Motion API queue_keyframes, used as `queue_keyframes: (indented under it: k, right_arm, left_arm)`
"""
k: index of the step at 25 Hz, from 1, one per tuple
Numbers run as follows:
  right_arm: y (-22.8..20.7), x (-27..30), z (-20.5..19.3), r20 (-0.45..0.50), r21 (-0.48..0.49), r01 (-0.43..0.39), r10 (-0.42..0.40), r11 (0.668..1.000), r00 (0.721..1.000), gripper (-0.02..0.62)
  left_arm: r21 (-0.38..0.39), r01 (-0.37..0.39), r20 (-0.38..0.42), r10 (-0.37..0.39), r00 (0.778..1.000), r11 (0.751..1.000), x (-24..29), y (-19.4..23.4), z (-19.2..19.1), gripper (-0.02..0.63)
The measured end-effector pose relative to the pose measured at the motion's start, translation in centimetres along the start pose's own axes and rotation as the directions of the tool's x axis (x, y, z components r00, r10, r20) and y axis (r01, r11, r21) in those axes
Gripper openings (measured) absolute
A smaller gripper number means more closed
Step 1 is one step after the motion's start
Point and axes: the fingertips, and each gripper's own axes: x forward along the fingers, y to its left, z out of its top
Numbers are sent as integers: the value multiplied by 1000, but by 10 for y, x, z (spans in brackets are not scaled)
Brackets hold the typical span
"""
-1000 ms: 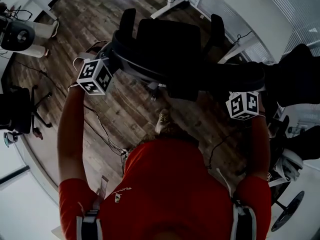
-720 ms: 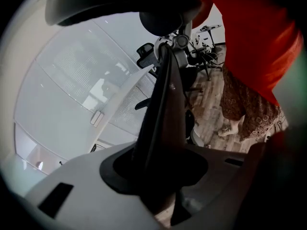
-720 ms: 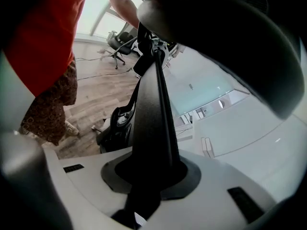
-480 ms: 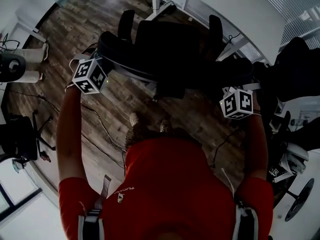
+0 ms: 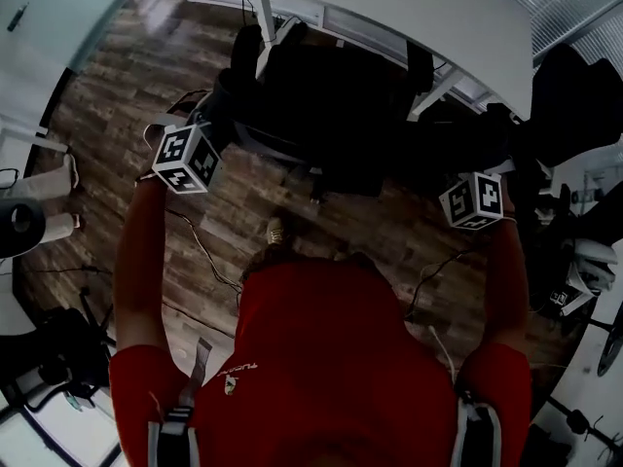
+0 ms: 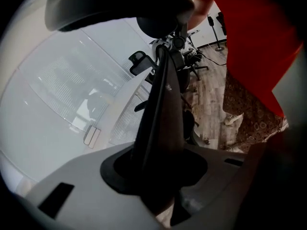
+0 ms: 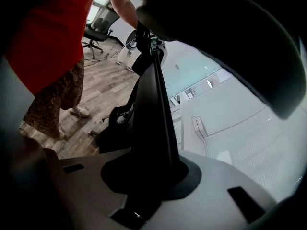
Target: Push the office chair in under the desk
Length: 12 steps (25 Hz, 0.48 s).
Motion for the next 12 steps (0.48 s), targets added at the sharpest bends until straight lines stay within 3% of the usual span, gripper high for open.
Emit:
queue_keyframes:
  k: [12]
  right_arm:
    - [-46, 54, 10, -165, 142, 58, -34, 988, 986, 107]
  left_arm:
    - [140, 81, 112, -97, 989, 987, 66, 102, -48, 135]
